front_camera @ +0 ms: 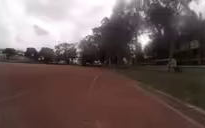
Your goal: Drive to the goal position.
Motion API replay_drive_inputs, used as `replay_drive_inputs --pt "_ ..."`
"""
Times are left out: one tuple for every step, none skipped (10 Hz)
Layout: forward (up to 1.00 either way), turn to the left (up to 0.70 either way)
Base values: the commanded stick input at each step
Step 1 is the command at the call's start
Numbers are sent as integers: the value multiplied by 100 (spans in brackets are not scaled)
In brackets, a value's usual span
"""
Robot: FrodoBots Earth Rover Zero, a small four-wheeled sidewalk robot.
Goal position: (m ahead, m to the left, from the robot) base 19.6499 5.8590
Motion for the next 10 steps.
replay_drive_inputs --pt "85 -14" --pt "85 0" --pt "85 0" --pt "85 0" --pt "85 0" --pt "85 0" --pt "85 0" --pt "85 0" --pt "85 0" --pt "85 0"
